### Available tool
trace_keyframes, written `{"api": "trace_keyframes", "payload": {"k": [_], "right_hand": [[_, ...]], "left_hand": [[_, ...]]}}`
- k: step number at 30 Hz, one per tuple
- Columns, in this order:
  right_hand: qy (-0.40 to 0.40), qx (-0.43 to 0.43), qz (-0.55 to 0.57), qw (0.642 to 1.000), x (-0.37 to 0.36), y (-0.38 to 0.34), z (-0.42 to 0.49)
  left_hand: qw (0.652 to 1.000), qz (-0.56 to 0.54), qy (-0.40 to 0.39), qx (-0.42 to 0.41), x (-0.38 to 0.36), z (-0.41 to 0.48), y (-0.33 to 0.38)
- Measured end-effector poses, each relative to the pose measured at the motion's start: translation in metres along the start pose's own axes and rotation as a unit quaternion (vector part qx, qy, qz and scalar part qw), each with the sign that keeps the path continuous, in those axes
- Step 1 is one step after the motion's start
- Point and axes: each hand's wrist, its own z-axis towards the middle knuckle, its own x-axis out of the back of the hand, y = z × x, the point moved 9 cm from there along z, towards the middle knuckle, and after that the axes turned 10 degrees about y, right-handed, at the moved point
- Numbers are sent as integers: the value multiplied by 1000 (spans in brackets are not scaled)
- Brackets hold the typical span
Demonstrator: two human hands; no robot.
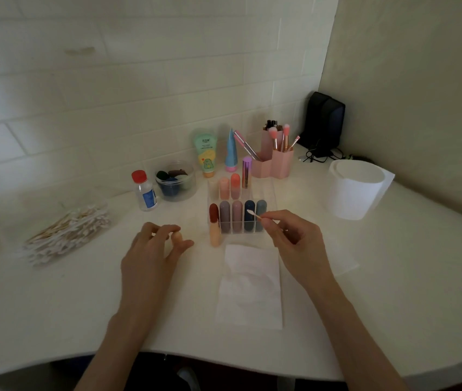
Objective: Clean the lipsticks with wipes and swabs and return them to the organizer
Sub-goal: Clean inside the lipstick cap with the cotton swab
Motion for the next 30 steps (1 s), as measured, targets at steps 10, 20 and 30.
{"api": "trace_keyframes", "payload": {"k": [10,20,30], "right_hand": [[-116,17,20,993,-25,-7,-12],[-143,36,34,988,-34,-15,-17],[-146,101,-70,982,-43,-22,-24]], "left_hand": [[854,-484,-46,183,12,2,12],[872,-454,-125,131,-4,-8,32],[880,-449,-111,109,-2,-7,30]]}}
